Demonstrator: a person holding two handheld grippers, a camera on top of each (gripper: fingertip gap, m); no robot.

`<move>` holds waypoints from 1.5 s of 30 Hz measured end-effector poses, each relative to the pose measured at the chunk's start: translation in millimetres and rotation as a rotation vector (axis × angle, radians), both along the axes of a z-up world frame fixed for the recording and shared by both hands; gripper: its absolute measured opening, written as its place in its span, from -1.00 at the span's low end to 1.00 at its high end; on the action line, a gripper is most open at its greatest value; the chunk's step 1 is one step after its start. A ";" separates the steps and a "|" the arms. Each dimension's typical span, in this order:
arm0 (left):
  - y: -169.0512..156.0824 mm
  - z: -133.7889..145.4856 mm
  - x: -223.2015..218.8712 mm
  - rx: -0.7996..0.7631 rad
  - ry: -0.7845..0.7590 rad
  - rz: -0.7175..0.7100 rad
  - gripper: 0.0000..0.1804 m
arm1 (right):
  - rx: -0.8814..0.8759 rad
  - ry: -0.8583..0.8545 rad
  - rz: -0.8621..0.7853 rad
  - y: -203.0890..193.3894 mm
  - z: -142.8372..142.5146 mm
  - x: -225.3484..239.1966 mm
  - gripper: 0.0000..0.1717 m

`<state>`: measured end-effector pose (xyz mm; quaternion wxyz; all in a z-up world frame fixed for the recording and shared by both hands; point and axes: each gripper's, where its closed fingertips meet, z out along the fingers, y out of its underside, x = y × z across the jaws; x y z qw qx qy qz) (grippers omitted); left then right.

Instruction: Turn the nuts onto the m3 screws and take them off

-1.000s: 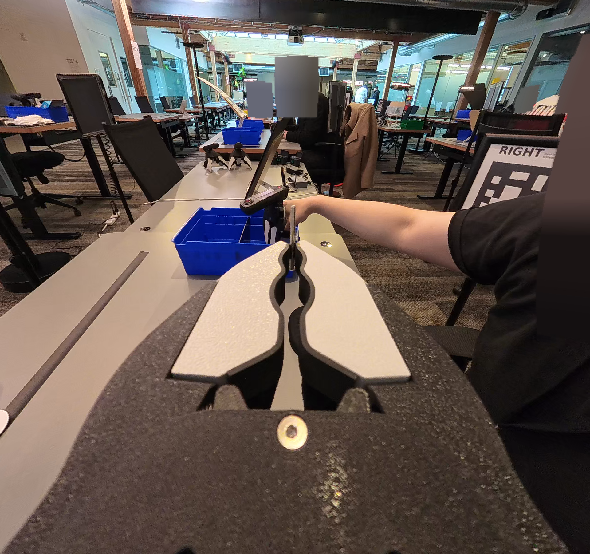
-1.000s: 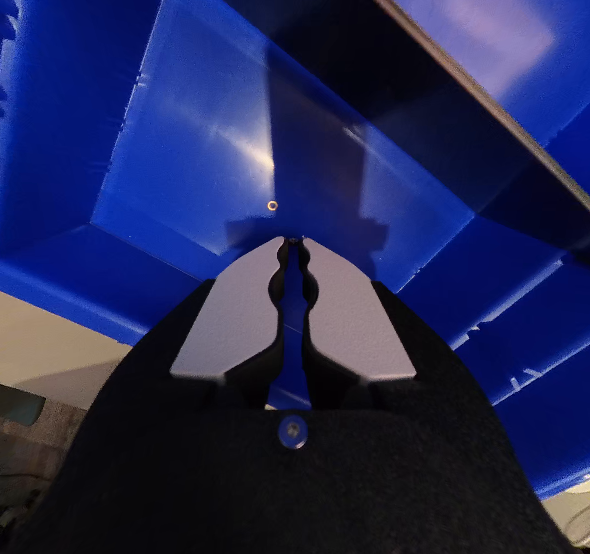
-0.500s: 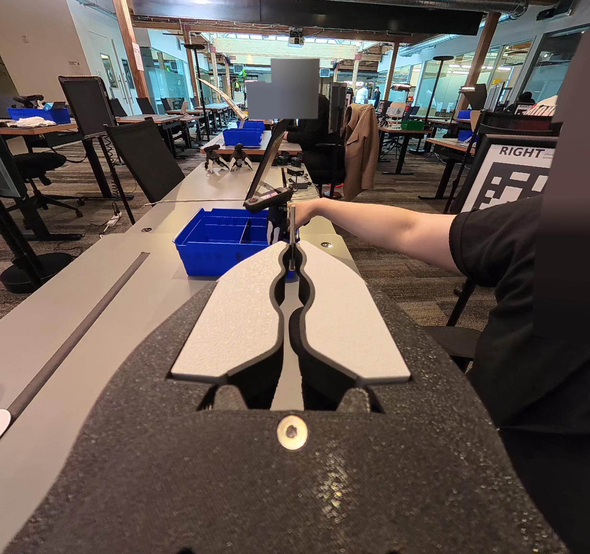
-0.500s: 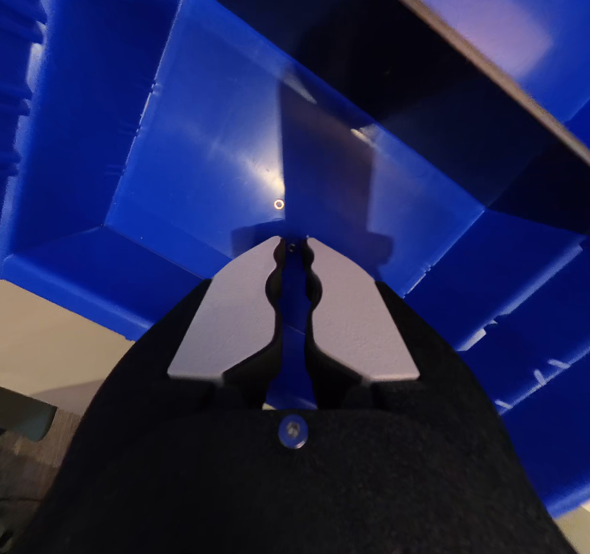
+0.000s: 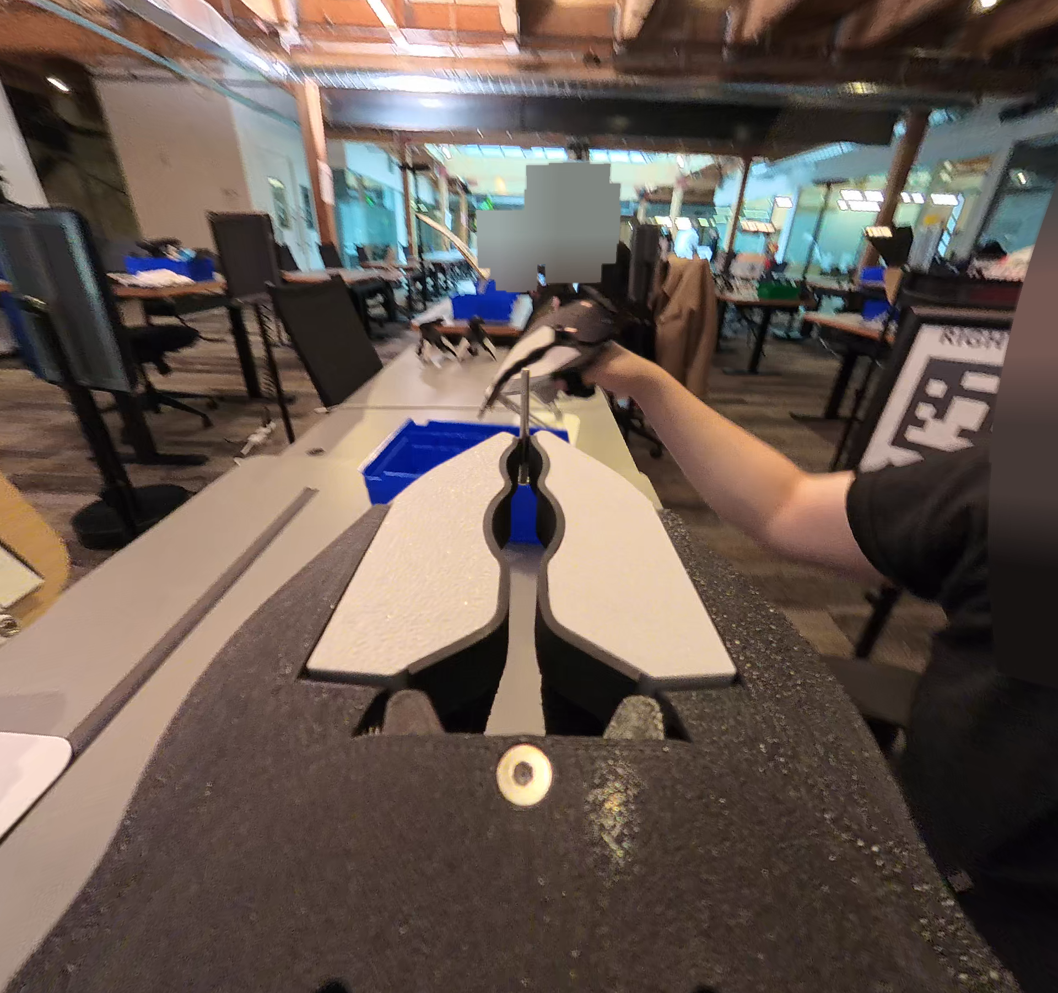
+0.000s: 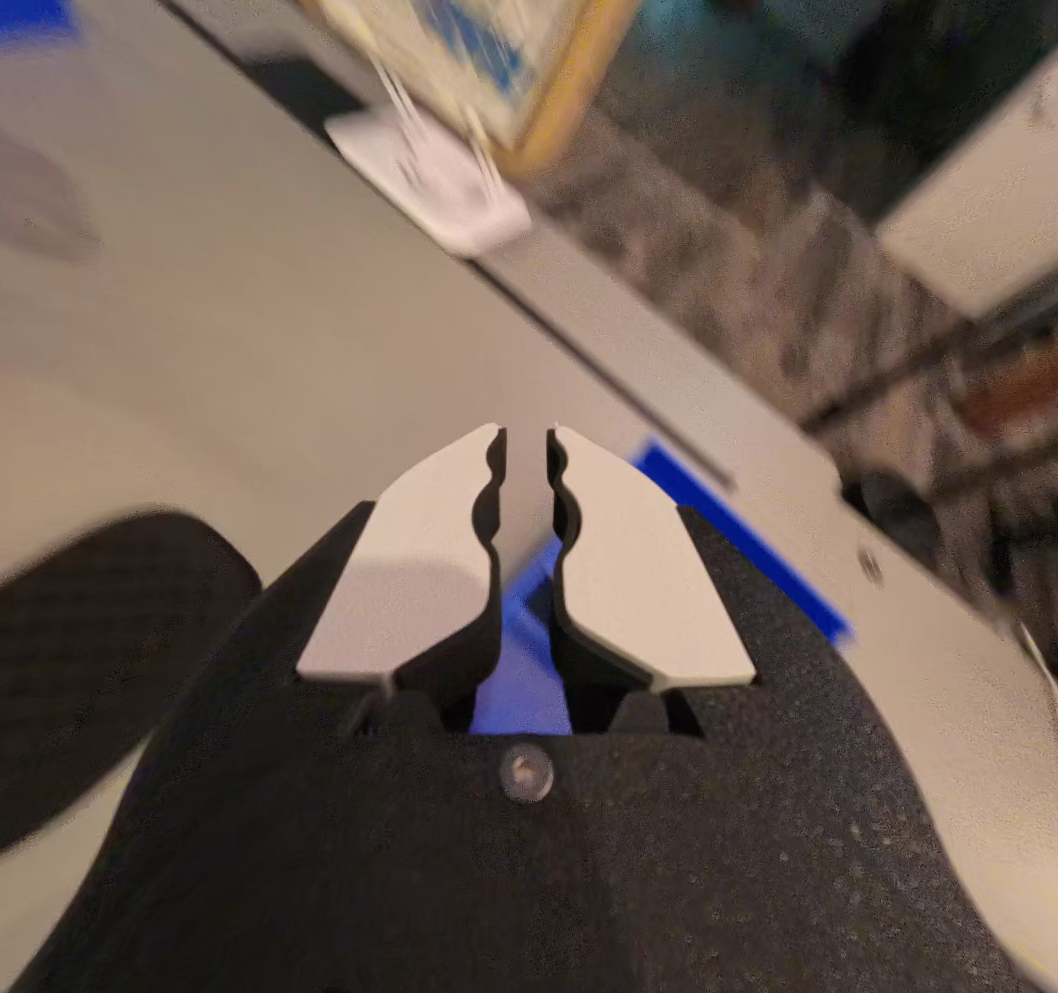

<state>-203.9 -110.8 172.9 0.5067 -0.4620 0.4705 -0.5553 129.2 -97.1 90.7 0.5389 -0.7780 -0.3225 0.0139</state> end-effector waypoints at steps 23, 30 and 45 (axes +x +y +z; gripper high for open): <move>6.5 4.6 -6.3 -0.053 -0.047 -0.009 -0.98 | 0.134 0.743 0.889 1.4 99.5 -336.6 -0.83; 4.2 0.7 -1.6 -0.057 -0.028 -0.031 -0.98 | 0.131 0.718 0.899 2.0 91.9 -347.5 -0.82; 5.6 -13.8 13.0 -0.042 0.033 -0.033 -0.97 | 0.054 0.788 0.975 -3.2 78.3 -338.4 -0.97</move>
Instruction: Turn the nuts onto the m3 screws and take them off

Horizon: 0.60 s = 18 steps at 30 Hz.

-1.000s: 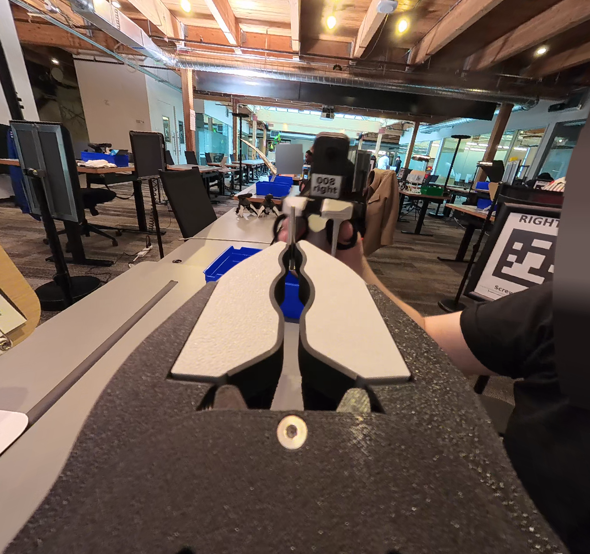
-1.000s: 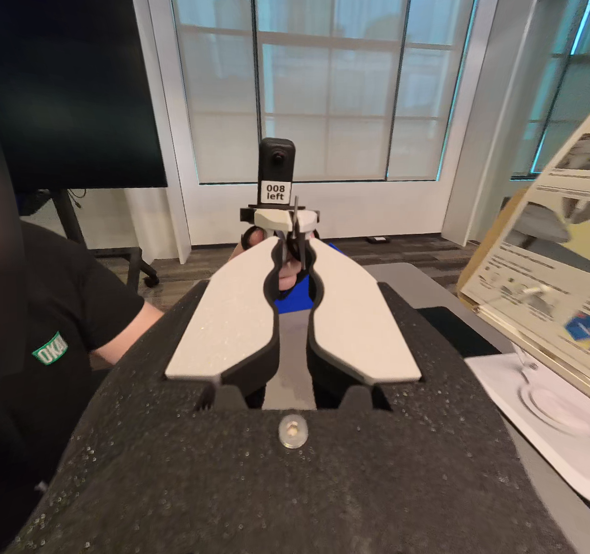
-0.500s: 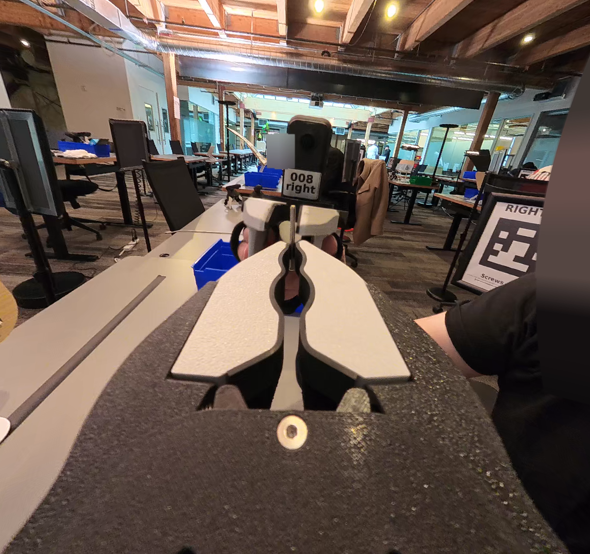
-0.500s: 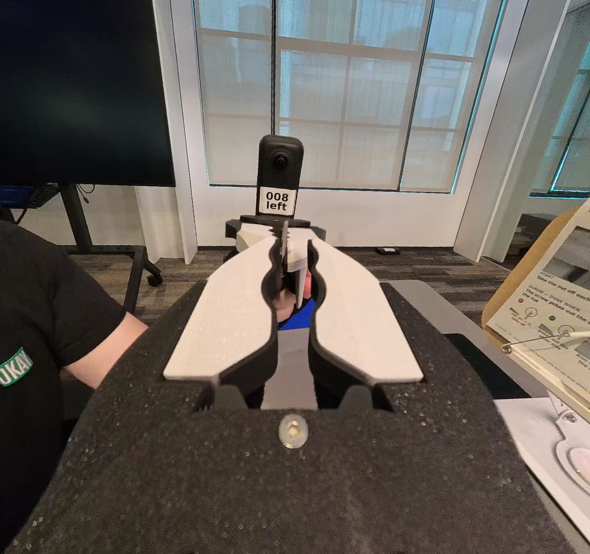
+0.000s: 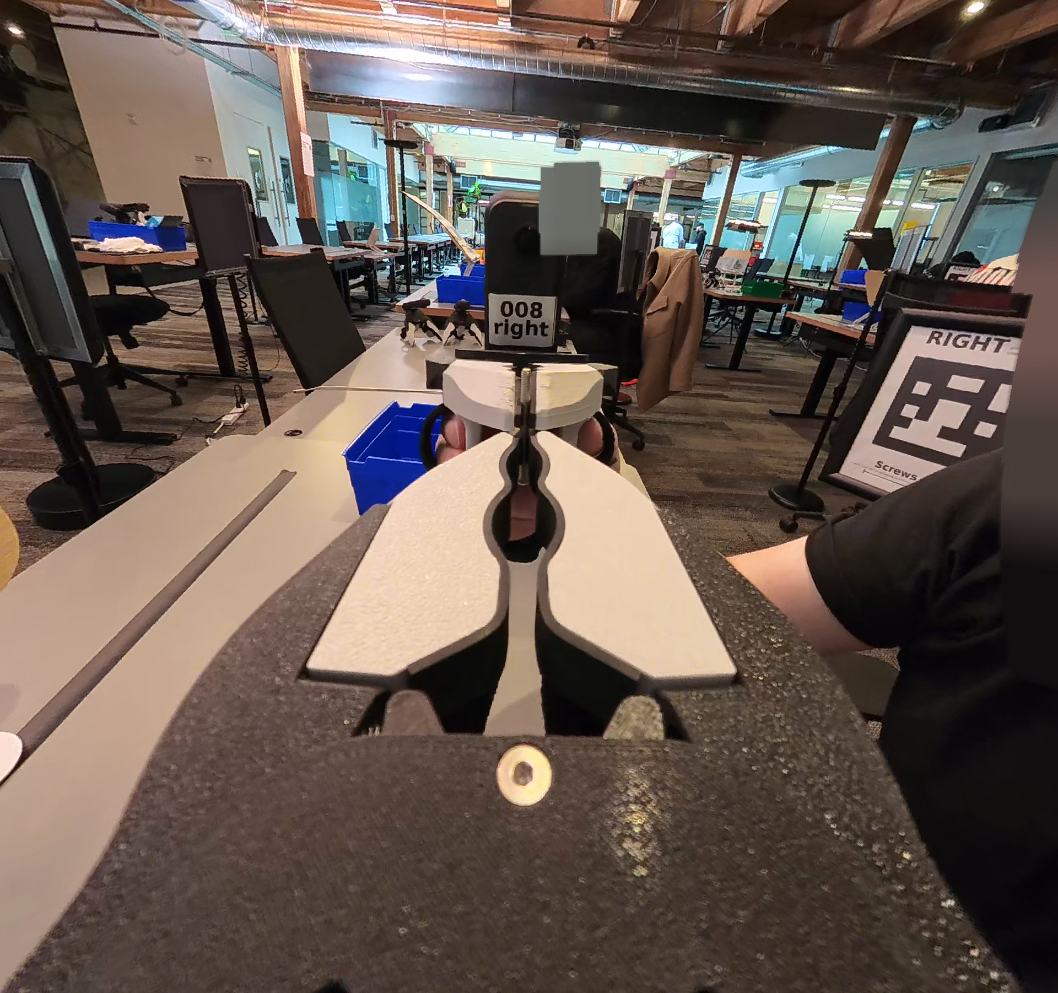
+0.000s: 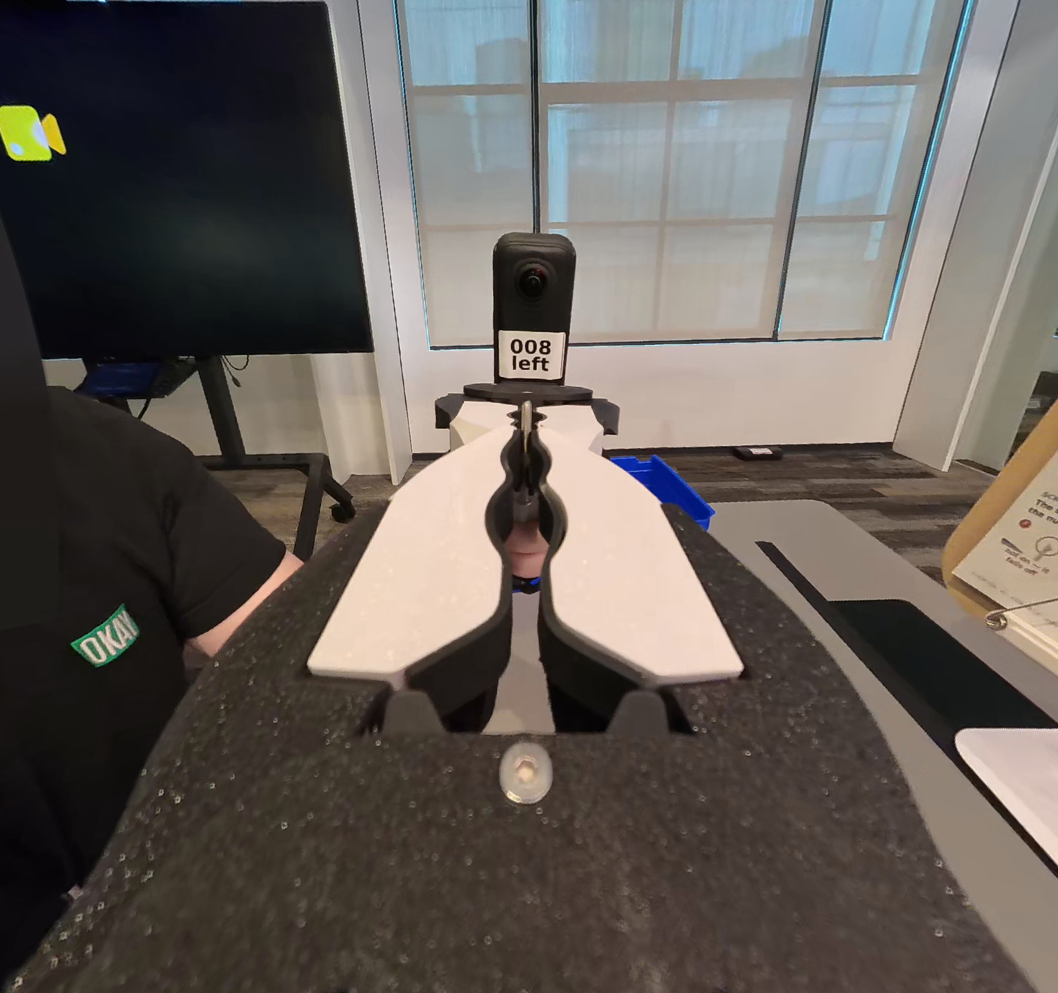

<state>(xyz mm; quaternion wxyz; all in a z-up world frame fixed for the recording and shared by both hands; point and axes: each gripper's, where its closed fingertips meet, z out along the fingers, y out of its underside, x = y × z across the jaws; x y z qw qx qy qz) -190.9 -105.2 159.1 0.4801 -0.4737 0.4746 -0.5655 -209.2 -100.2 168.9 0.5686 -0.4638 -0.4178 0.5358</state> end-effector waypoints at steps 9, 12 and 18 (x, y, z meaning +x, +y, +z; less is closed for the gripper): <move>6.4 -5.6 3.5 0.005 0.026 0.037 -0.84 | -0.010 0.036 -0.012 5.3 1.3 10.5 -0.97; 9.2 -7.3 3.1 0.020 0.041 0.064 -0.77 | -0.006 0.044 -0.042 8.6 3.2 19.4 -0.97; 25.8 -8.4 -18.7 0.053 0.088 0.183 -0.71 | 0.021 0.024 -0.197 18.7 11.5 55.4 -0.97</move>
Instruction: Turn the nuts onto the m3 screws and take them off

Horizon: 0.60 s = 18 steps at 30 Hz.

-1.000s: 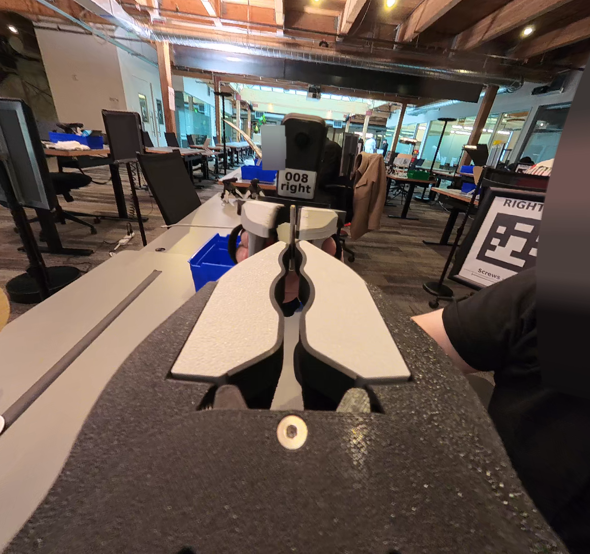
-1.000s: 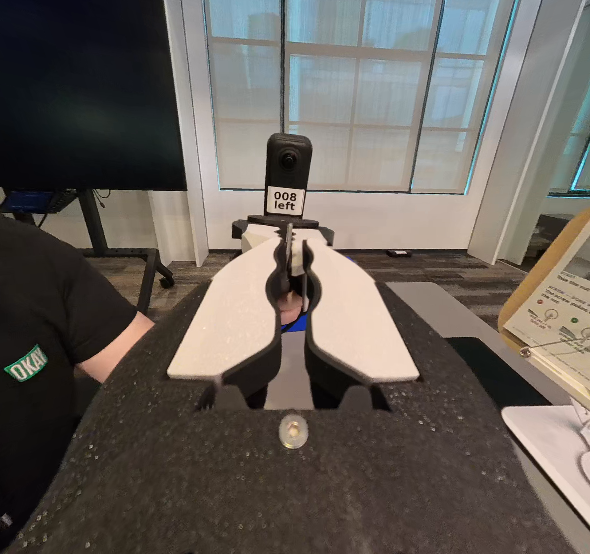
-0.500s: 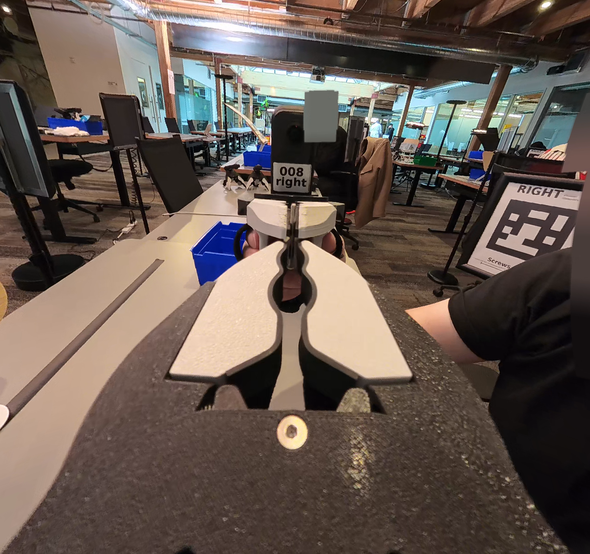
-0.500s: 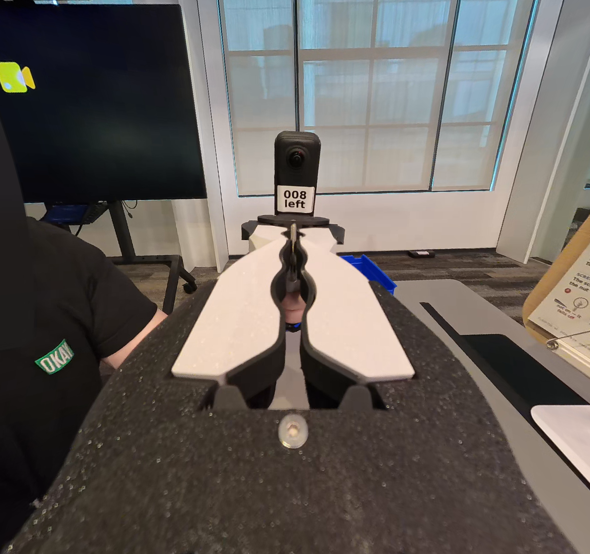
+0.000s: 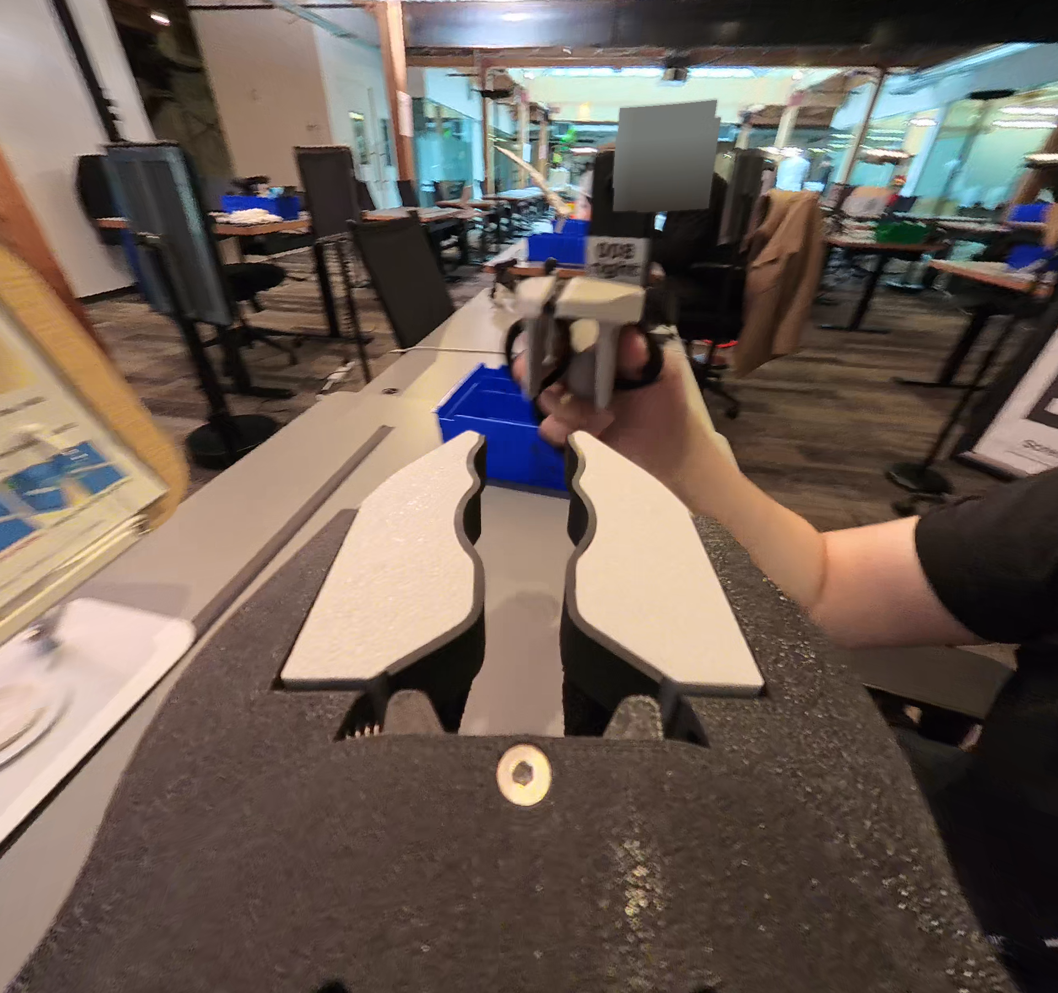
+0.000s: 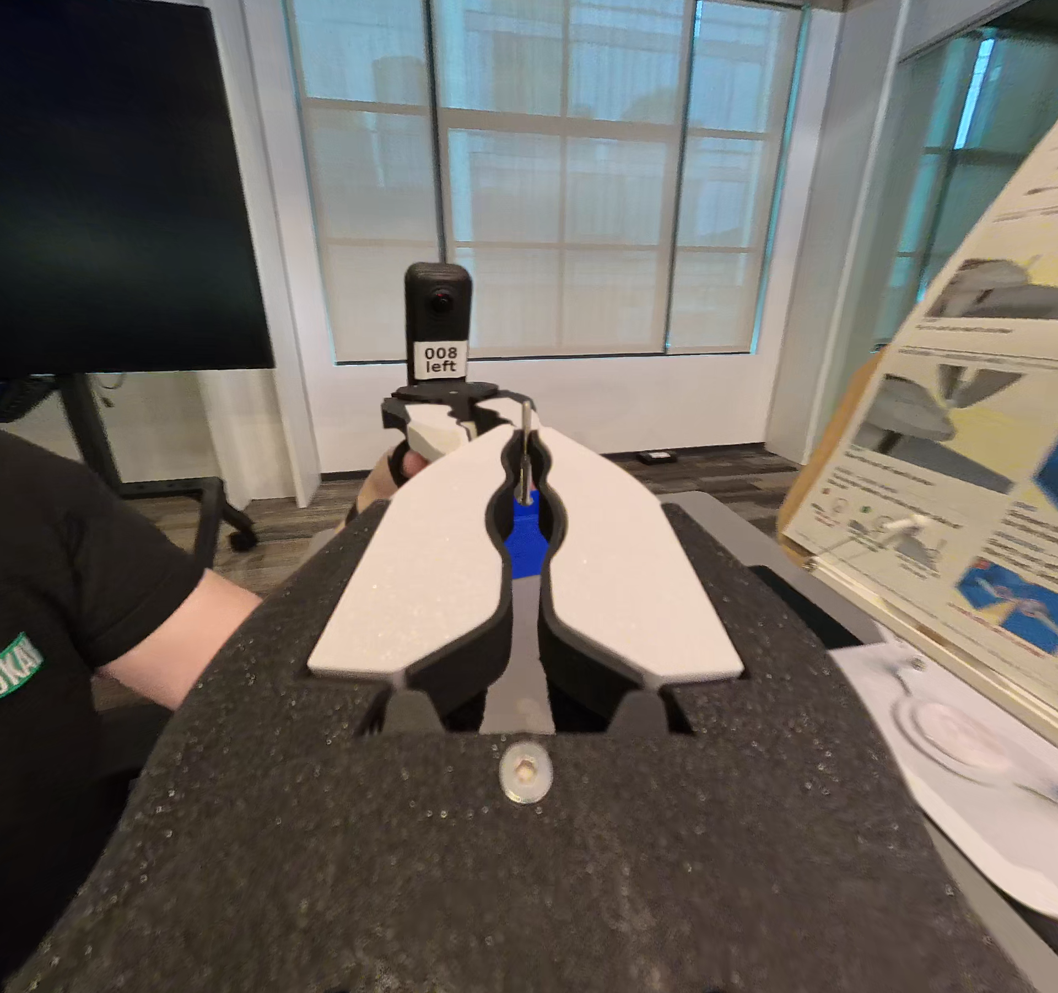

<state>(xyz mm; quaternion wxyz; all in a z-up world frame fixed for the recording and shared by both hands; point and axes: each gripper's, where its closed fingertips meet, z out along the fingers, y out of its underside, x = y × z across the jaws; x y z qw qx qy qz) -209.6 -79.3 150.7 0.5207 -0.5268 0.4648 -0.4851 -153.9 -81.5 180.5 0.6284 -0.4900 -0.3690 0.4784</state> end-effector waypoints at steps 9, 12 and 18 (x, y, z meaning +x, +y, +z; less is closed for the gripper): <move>12.2 14.0 -44.9 -0.076 -0.087 0.044 -0.77 | -0.067 -0.281 -0.513 14.6 7.9 147.3 -0.97; 9.5 10.6 -39.4 -0.074 -0.062 0.028 -0.77 | -0.230 -0.433 -0.675 25.7 -16.8 219.7 -0.97; -3.7 0.2 -17.9 -0.014 0.039 0.007 -0.78 | -0.640 -0.578 -0.788 42.9 -100.0 330.7 -0.97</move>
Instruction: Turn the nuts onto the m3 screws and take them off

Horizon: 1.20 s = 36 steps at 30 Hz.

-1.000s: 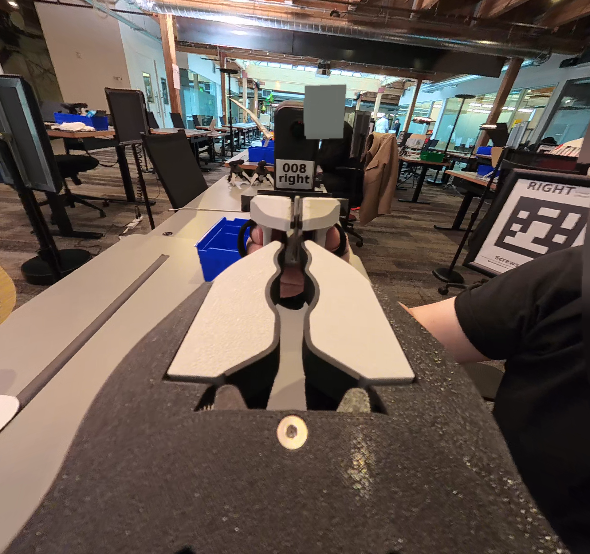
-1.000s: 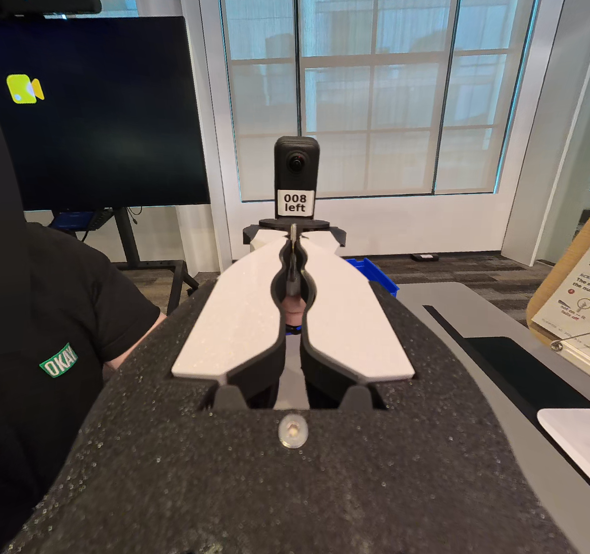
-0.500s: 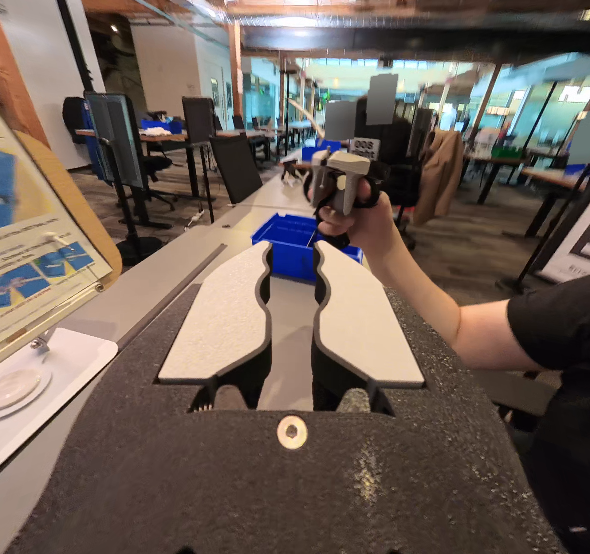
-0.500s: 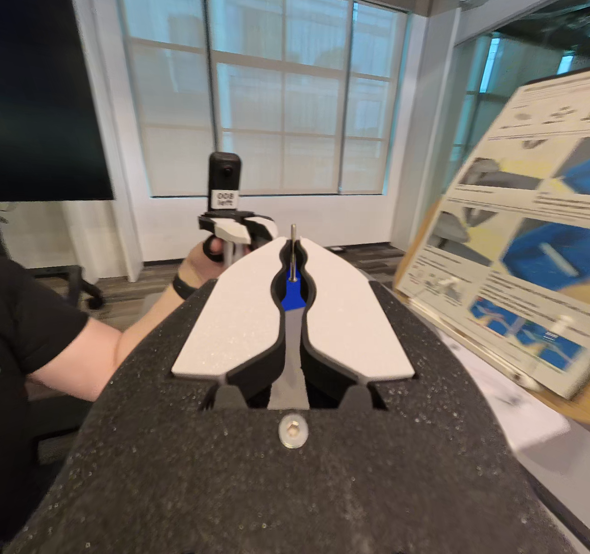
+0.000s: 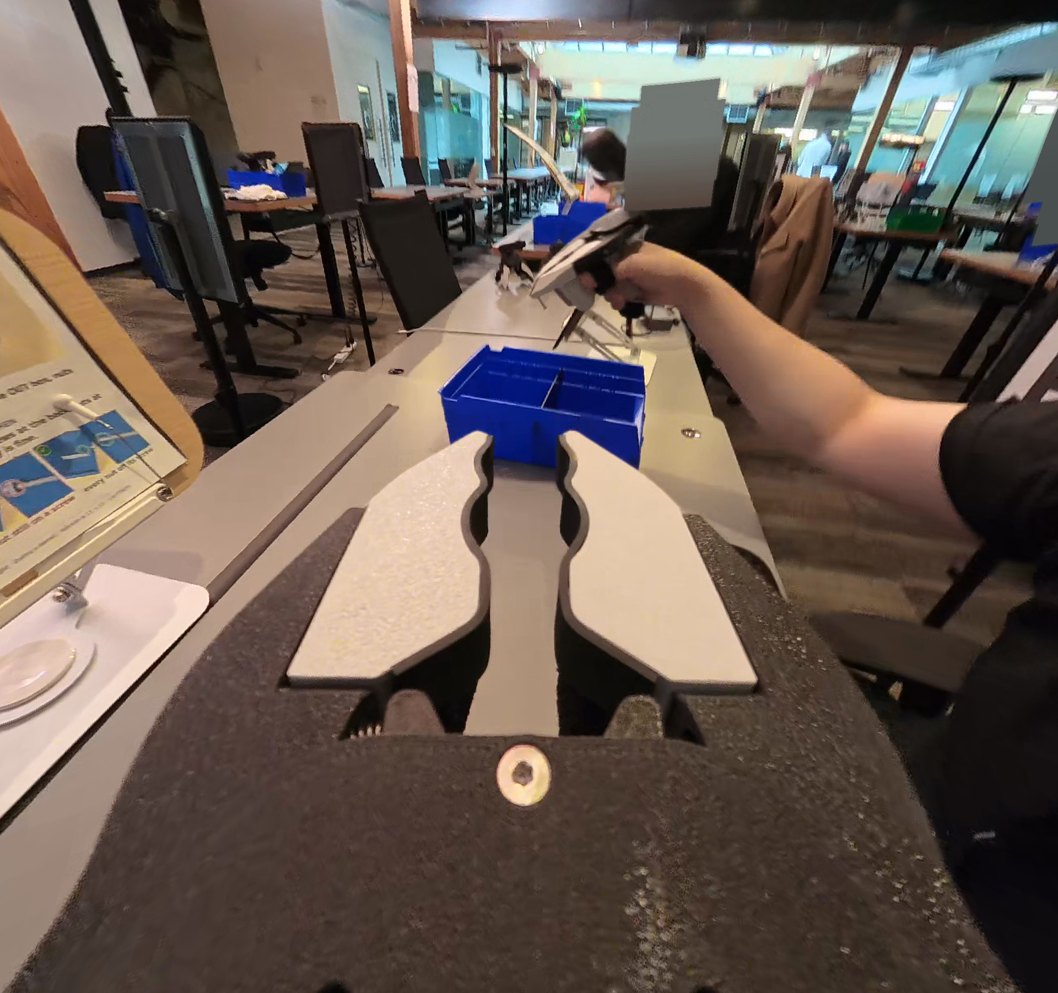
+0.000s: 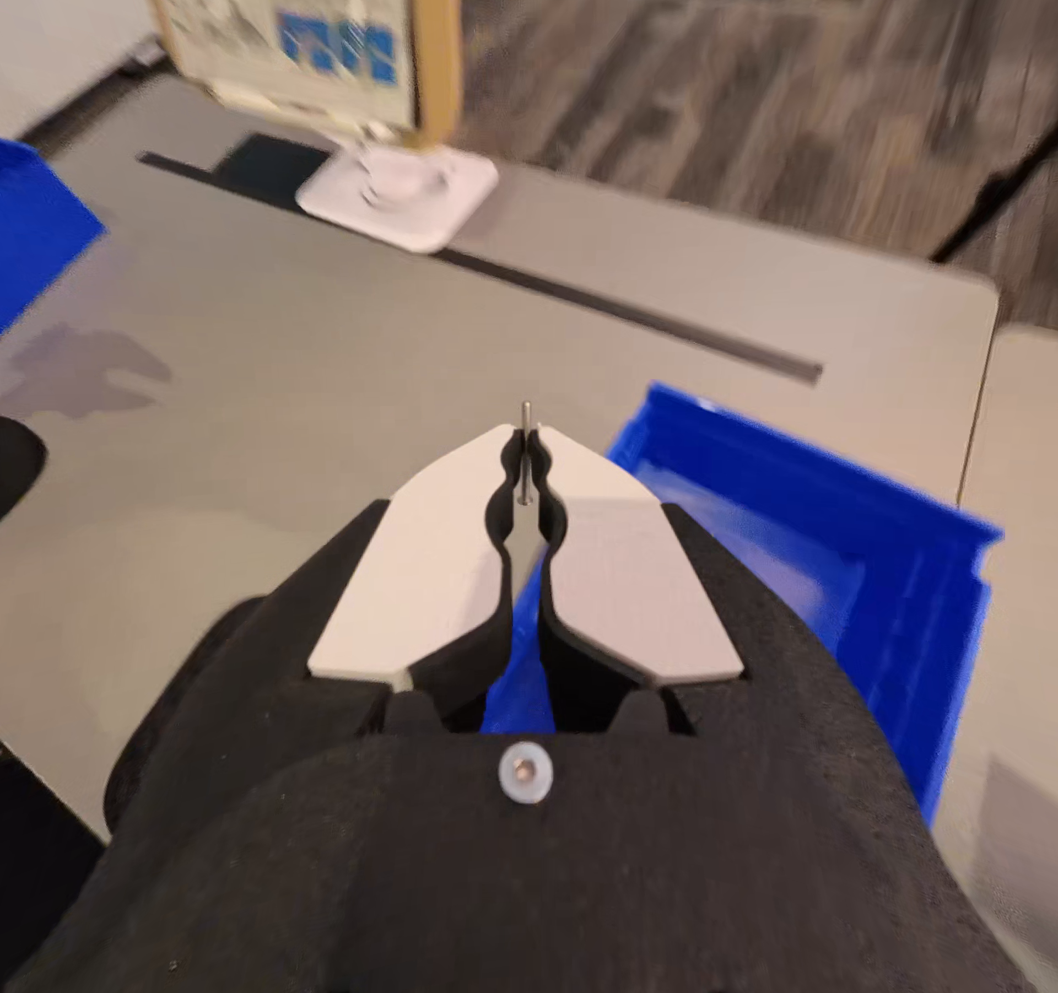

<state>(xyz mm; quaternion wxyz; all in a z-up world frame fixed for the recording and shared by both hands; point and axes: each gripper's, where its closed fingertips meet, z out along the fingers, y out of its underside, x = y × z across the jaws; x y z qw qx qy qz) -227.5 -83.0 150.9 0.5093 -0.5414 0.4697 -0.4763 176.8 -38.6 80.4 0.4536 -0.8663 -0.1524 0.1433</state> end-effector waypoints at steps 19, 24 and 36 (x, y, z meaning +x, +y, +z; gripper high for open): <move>-20.7 -3.8 22.2 -0.004 0.029 -0.105 -0.83 | -0.684 -0.491 0.160 50.0 -206.2 109.9 -0.97; -15.4 -7.9 24.1 0.005 0.053 -0.077 -0.84 | -0.701 -0.534 0.228 56.2 -226.9 119.2 -0.96; -9.1 -22.8 38.0 -0.016 0.110 -0.076 -0.84 | -0.711 -0.489 0.269 57.8 -236.3 120.6 -0.90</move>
